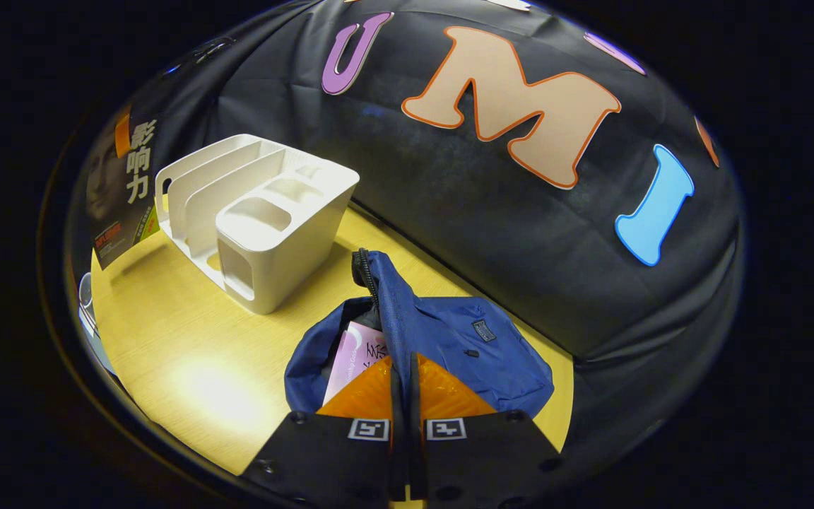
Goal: Open the schoolbag, grab two books from the bookshelf and put them into the schoolbag.
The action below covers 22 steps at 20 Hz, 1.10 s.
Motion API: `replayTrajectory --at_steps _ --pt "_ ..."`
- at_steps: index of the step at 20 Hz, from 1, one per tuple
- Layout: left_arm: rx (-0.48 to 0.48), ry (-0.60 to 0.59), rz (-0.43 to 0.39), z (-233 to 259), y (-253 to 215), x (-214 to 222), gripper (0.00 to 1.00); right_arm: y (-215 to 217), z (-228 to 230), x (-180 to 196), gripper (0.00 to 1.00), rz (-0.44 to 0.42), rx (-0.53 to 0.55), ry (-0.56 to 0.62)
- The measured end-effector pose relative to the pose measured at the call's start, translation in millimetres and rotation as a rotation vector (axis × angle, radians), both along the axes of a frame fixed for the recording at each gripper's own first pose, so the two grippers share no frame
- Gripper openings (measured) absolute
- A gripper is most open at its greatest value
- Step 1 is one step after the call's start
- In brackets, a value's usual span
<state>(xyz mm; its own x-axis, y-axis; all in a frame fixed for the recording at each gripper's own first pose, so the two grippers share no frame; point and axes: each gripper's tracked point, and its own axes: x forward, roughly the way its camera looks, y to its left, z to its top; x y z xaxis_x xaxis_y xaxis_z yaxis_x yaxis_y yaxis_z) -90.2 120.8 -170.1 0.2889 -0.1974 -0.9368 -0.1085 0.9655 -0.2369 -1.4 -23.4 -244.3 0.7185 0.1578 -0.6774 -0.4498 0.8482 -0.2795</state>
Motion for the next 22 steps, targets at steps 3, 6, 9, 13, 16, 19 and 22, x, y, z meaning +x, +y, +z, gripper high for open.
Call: replayTrajectory --at_steps 3,6,9,13,16,19,22 --pt "-0.088 -0.024 0.055 4.2 -21.8 -2.0 0.32 -1.4 -2.0 -1.7 0.05 0.014 0.001 0.003" --pt "-0.171 -0.046 0.077 9.1 -49.8 -10.4 0.32 -2.1 -2.6 -0.9 0.05 0.019 0.004 0.006" --pt "-0.253 -0.061 0.089 11.6 -78.3 -12.9 0.32 -4.1 -0.6 -0.5 0.05 0.023 0.005 0.005" --pt "-0.362 -0.084 0.101 12.9 -112.6 -12.7 0.32 -6.8 2.6 1.1 0.05 0.025 0.005 0.005" --pt "-0.500 -0.101 0.129 24.9 -147.3 -18.2 0.32 -7.8 4.4 1.4 0.05 0.032 0.002 0.004" --pt "-0.563 -0.120 0.113 24.9 -171.8 -19.3 0.32 -8.5 5.3 1.6 0.05 0.039 -0.003 0.006" --pt "-0.631 -0.154 0.120 27.8 -191.6 -11.1 0.32 -8.3 6.5 2.3 0.05 0.044 -0.007 0.006"
